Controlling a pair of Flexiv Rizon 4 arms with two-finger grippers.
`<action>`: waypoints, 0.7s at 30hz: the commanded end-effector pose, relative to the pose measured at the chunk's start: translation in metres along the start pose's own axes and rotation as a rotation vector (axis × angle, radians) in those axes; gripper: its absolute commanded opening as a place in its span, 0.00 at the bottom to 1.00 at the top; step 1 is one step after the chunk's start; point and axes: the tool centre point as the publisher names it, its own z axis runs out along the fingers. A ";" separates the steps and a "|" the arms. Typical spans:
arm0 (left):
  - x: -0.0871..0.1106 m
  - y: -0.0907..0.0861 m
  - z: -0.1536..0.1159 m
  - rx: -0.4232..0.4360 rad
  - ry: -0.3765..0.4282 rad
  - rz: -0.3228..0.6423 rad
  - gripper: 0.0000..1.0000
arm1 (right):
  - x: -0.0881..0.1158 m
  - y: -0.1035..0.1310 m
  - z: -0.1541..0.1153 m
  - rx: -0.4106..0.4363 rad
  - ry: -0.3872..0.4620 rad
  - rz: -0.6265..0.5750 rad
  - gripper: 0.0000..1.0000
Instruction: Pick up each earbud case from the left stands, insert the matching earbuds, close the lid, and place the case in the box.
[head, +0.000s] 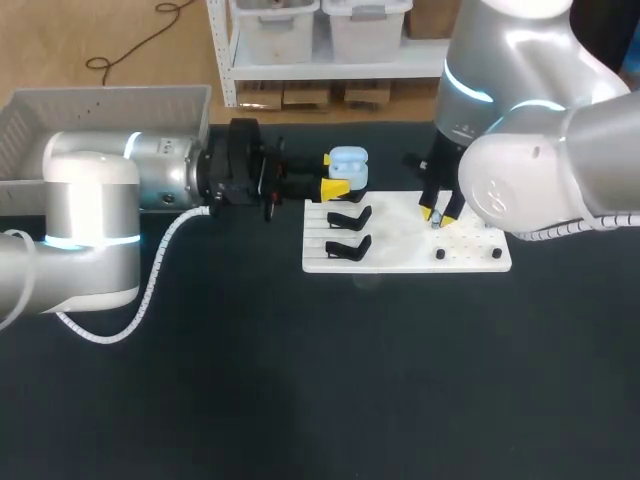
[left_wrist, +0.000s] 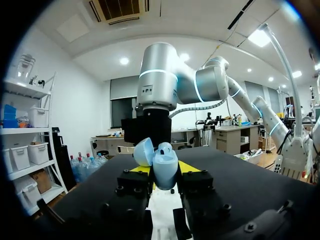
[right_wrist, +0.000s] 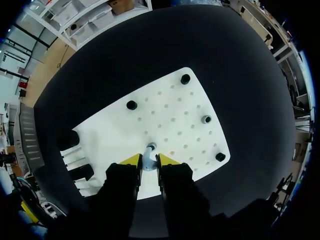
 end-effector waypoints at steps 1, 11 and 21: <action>0.000 -0.001 0.000 -0.003 0.000 0.002 0.00 | 0.007 -0.006 -0.021 -0.002 -0.019 -0.001 0.00; 0.000 -0.001 0.000 -0.003 0.000 0.002 0.00 | 0.018 -0.011 -0.072 0.013 -0.027 -0.006 0.00; 0.000 -0.001 0.000 -0.003 0.000 0.002 0.00 | 0.037 0.007 -0.145 0.015 0.113 -0.144 0.00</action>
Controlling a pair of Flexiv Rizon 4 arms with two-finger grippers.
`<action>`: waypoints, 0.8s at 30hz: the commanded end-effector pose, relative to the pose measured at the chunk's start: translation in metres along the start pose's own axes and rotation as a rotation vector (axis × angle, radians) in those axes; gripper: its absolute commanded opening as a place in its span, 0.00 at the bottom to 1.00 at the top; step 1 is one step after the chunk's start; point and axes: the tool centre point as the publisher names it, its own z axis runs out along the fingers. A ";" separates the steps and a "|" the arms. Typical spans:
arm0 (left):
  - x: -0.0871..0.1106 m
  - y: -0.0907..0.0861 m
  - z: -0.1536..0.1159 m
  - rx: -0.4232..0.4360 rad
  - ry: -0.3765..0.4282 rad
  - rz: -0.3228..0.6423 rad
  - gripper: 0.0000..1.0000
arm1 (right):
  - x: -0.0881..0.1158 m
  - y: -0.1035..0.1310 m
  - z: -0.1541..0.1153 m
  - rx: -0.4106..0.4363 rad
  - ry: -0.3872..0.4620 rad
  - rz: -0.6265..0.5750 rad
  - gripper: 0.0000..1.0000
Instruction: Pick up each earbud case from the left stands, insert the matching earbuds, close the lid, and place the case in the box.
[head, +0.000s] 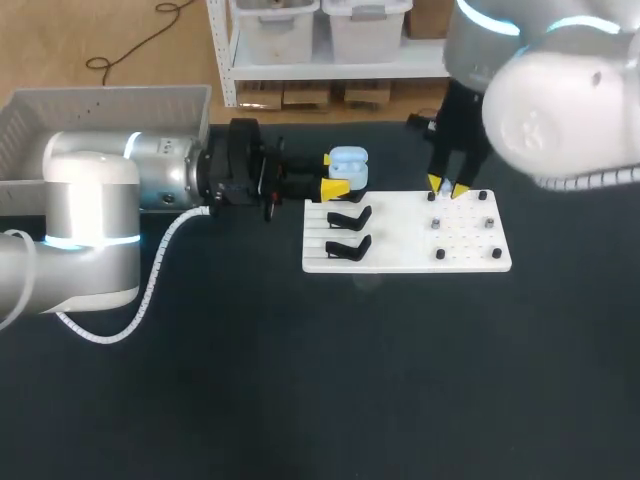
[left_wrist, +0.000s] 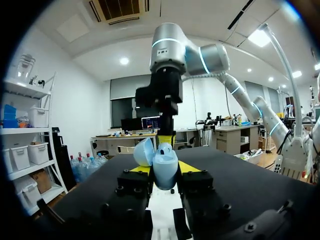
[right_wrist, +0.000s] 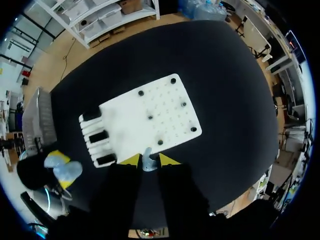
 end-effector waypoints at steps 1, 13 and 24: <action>0.000 -0.001 0.000 -0.003 0.000 0.002 0.00 | 0.003 0.011 -0.043 -0.003 0.083 -0.060 0.00; 0.000 -0.001 0.000 -0.003 0.000 0.002 0.00 | 0.027 0.066 -0.067 0.093 0.112 -0.316 0.00; 0.000 -0.001 0.000 -0.003 0.000 0.002 0.00 | 0.032 0.078 -0.066 0.093 0.113 -0.366 0.00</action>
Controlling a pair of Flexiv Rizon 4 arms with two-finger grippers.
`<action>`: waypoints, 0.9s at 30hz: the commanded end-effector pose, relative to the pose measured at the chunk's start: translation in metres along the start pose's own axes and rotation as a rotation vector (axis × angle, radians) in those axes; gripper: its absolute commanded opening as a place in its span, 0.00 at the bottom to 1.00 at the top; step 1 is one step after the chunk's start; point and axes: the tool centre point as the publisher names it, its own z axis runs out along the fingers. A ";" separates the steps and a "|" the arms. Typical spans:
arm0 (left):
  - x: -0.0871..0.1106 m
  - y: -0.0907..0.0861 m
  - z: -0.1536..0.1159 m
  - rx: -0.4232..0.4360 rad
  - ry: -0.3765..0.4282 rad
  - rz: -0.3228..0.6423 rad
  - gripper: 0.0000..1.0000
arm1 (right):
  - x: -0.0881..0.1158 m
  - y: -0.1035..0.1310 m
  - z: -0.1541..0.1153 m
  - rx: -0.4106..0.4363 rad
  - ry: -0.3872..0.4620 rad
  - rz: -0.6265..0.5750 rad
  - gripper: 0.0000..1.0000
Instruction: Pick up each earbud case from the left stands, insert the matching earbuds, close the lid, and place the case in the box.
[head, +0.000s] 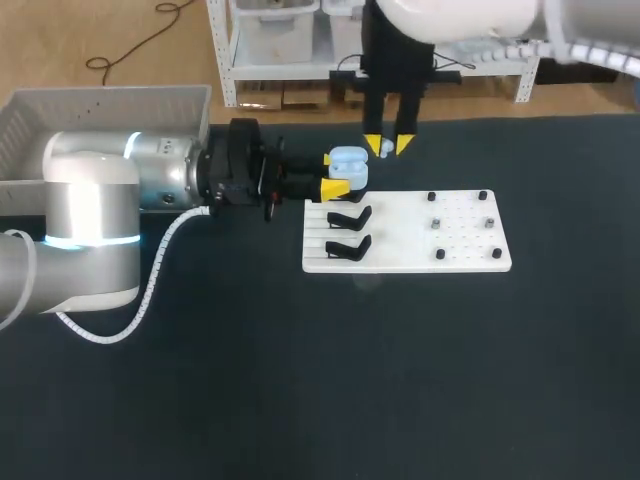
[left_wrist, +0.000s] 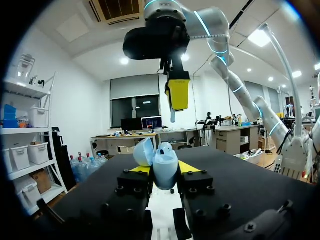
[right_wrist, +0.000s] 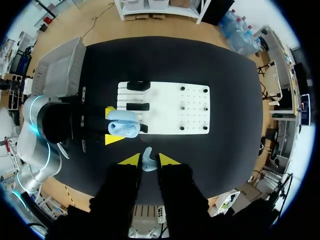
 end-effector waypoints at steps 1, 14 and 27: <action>0.000 -0.001 0.000 -0.003 0.000 0.002 0.00 | -0.003 0.002 -0.002 0.005 0.014 0.000 0.00; 0.000 -0.001 0.000 -0.003 0.000 0.002 0.00 | -0.013 0.021 -0.004 -0.034 -0.031 -0.139 0.00; 0.000 -0.001 0.000 -0.003 0.000 0.002 0.00 | -0.012 0.043 0.003 -0.076 -0.049 -0.308 0.00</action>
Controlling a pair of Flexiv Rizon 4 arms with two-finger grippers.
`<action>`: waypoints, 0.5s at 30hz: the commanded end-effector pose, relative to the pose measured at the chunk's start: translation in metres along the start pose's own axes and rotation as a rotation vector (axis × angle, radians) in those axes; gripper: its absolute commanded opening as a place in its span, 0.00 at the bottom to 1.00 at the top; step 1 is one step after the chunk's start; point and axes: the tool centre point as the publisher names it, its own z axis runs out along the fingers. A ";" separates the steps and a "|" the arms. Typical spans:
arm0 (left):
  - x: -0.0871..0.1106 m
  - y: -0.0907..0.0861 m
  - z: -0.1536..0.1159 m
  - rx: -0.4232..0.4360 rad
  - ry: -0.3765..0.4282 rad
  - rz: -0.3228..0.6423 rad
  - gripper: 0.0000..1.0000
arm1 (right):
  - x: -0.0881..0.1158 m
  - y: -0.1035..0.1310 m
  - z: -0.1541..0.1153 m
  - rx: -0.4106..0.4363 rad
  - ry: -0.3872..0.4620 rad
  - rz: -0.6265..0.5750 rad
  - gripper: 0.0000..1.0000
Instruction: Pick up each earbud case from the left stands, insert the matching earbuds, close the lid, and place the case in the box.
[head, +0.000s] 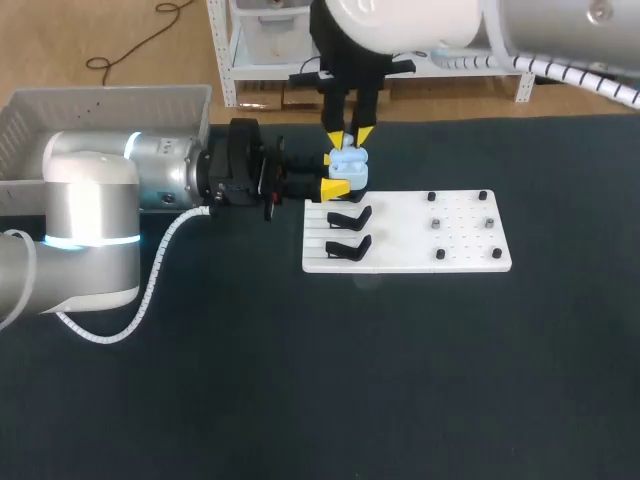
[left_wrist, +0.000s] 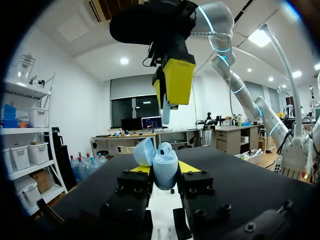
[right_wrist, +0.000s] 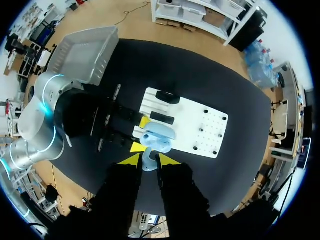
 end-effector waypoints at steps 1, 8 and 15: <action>0.000 -0.001 0.000 -0.003 0.000 0.002 0.00 | 0.002 -0.001 0.000 -0.030 0.002 -0.022 0.00; 0.000 -0.001 0.000 -0.003 0.000 0.002 0.00 | 0.003 0.000 0.006 -0.074 0.010 -0.056 0.00; 0.000 -0.001 0.000 -0.003 0.000 0.002 0.00 | 0.001 0.001 0.013 -0.090 0.024 -0.094 0.00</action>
